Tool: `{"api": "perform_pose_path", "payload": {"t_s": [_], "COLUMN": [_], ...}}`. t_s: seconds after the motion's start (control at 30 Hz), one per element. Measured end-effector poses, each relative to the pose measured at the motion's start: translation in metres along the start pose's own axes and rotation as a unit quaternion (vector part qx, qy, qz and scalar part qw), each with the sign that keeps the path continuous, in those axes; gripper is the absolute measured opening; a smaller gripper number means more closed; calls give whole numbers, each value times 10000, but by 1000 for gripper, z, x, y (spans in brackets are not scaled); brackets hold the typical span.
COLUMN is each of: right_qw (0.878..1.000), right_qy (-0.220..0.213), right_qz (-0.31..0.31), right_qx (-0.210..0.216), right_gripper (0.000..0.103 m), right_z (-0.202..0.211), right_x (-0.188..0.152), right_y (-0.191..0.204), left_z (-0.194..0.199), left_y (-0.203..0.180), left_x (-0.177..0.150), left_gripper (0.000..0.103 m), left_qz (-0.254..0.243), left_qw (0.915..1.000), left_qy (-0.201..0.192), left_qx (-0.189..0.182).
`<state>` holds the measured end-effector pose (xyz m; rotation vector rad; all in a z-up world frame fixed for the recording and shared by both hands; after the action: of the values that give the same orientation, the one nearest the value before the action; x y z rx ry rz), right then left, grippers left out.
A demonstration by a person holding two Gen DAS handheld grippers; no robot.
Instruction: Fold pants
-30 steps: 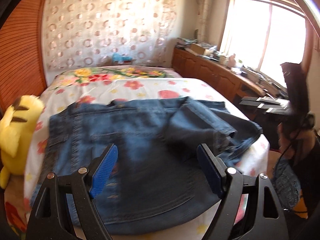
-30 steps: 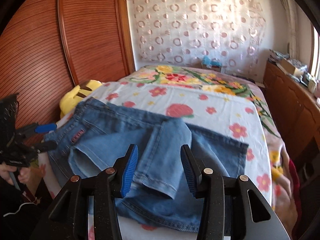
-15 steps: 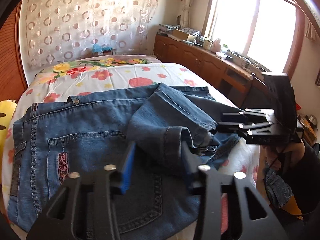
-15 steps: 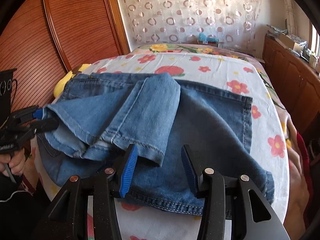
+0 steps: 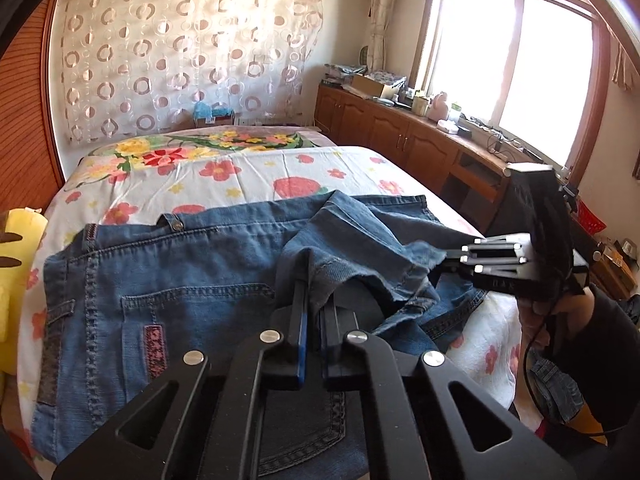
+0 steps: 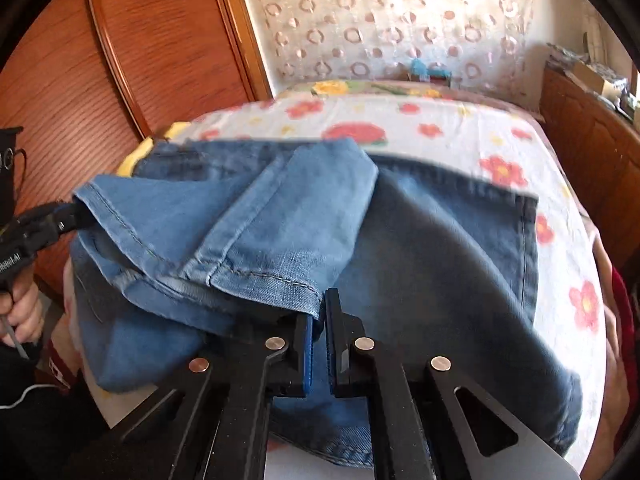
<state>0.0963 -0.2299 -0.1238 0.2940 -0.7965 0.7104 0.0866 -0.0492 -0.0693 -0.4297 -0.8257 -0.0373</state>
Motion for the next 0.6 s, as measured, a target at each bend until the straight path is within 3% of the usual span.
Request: {"api": "perform_pose_path", "payload": {"t_s": [0.3, 0.43, 0.6], "right_qw": [9897, 9812, 9736], "right_qy": [-1320, -1626, -1710], "right_qz": [523, 1016, 1445], "right_qx": [166, 220, 439], "right_gripper": [1, 1, 1], "right_z": [70, 83, 67], "right_x": [91, 135, 174], "right_y": [17, 49, 89], "left_z": [66, 95, 111], "left_y": [20, 43, 74], "left_x": [23, 23, 9], "left_gripper": [5, 5, 5], "left_qz": [207, 430, 657], "left_qw": [9982, 9965, 9949], "left_qy": [-555, -723, -740], "left_qx": [-88, -17, 189]}}
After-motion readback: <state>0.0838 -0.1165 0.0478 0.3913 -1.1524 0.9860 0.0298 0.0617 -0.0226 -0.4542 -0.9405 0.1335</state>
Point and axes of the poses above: each gripper's, at about its wrist camera, not at the fingertips, and z roughly against the way its jaws point, y to its left, x to its top, the point moved 3 cm from there along -z, roughly the way its jaws point, and after that the axes turned 14 degrees about z, right-handed, at the moved point
